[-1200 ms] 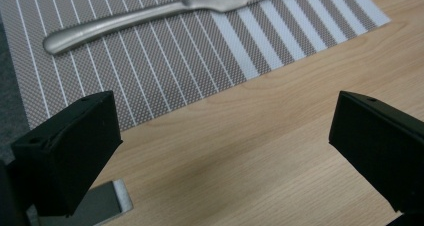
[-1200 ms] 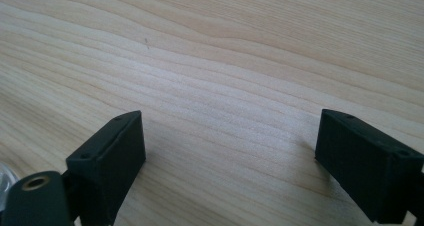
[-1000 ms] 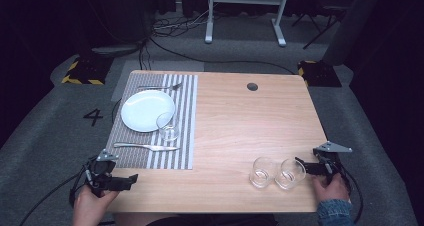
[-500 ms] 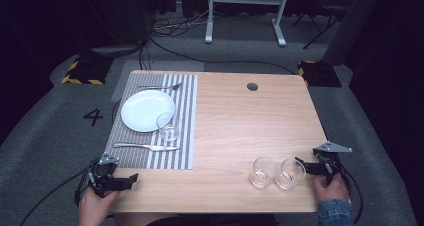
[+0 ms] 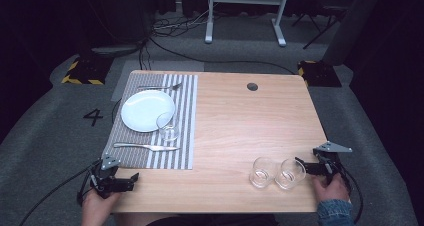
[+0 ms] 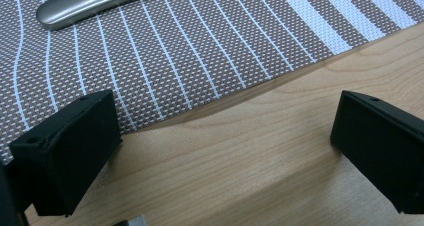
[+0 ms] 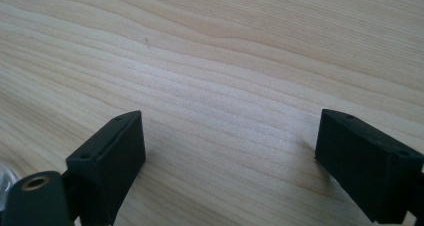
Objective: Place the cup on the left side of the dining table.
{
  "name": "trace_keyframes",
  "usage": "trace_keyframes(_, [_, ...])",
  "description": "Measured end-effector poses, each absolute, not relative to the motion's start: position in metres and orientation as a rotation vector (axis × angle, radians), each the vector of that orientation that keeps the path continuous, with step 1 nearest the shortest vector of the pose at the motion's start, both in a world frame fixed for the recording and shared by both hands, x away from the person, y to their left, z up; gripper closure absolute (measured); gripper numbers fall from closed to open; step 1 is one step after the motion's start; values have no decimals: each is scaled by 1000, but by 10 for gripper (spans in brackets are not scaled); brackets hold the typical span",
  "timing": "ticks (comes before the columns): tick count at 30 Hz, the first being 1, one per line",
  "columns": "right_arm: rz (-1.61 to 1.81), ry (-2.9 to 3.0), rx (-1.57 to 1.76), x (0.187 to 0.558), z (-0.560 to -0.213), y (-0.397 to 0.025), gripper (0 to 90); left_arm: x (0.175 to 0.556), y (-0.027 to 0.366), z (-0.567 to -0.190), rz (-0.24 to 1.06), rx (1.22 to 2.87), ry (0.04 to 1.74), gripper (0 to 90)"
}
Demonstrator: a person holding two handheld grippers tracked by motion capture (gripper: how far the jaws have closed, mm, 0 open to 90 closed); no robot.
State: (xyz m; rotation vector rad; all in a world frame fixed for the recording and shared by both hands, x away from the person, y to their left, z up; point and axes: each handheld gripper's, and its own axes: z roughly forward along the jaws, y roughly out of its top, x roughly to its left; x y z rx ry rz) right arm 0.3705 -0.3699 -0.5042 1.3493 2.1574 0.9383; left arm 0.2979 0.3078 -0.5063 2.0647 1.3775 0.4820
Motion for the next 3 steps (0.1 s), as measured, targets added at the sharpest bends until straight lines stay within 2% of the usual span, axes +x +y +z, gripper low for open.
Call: trace_keyframes(3, [939, 2156, 1351, 370, -504, -370, 128, 298, 308, -506, 481, 2066, 1375, 0])
